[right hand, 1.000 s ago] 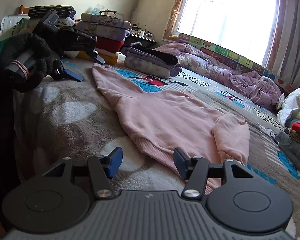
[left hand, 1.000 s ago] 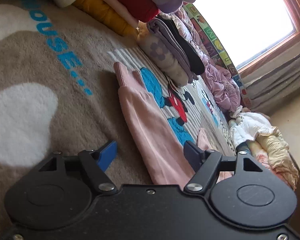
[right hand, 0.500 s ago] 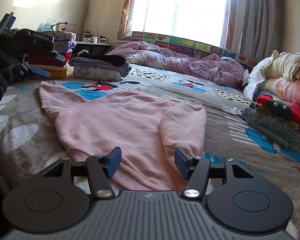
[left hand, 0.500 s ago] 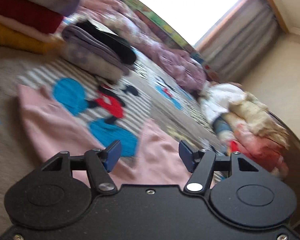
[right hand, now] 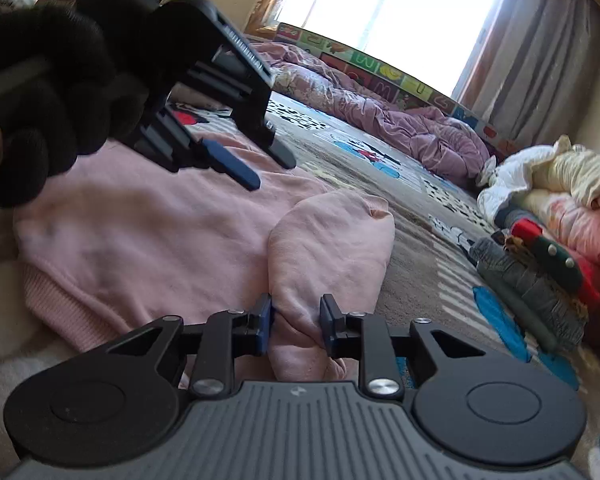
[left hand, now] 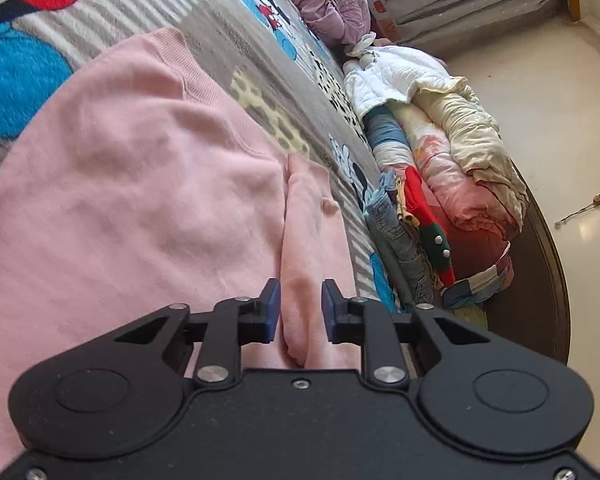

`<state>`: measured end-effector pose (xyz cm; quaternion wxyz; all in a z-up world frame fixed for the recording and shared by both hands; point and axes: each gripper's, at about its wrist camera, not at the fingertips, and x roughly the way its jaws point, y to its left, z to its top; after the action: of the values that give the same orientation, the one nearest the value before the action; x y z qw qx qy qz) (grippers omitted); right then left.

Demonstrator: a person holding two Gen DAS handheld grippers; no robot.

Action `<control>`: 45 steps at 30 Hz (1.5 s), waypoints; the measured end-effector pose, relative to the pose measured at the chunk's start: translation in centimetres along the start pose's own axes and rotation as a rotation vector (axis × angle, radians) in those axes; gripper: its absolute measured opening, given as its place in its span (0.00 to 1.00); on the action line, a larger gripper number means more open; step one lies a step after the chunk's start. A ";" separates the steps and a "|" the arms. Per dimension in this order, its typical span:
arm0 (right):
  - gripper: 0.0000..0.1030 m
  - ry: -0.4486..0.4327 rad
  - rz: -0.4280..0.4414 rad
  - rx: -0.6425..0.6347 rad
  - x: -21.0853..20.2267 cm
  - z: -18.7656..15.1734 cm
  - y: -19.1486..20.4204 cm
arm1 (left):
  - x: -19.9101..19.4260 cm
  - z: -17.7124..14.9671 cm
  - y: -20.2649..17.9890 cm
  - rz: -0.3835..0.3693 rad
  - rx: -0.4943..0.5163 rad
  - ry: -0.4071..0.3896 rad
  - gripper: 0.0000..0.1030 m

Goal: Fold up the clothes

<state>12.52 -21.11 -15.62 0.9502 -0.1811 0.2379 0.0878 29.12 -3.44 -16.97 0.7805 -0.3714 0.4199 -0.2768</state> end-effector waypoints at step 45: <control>0.21 -0.039 0.070 0.352 -0.6 -1.8 -3.5 | -0.3 -1.3 -0.7 -0.023 0.012 0.030 0.33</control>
<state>12.12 -25.04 -15.81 0.9680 -0.0017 0.2373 0.0813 27.82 -4.07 -16.78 0.7729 -0.3674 0.4258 -0.2938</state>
